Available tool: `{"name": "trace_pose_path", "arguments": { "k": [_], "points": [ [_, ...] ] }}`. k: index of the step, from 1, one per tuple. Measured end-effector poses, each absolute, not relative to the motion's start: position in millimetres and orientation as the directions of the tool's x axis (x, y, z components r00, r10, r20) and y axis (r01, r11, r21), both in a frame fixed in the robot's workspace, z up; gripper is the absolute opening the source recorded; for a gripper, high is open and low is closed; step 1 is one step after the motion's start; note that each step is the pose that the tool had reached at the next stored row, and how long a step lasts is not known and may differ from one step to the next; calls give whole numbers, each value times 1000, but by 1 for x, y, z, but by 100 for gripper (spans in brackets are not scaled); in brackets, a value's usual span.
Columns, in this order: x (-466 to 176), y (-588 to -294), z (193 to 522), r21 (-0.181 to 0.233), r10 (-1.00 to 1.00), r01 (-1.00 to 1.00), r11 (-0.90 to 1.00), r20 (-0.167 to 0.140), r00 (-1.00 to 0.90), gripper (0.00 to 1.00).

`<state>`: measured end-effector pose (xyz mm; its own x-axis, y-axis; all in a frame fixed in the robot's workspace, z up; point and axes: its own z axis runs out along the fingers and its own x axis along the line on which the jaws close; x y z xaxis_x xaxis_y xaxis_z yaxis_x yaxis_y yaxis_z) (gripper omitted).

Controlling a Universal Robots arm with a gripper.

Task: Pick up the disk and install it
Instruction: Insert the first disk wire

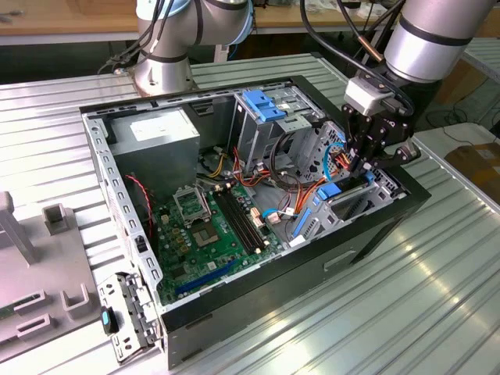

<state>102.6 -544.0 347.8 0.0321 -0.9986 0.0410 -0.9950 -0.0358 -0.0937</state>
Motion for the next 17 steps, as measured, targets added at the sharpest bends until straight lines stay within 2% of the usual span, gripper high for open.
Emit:
{"name": "trace_pose_path", "arguments": {
  "k": [17],
  "points": [
    [103, -545, 347, -94, -999, -995, -34, 37, 31, 16]
  ]
}}
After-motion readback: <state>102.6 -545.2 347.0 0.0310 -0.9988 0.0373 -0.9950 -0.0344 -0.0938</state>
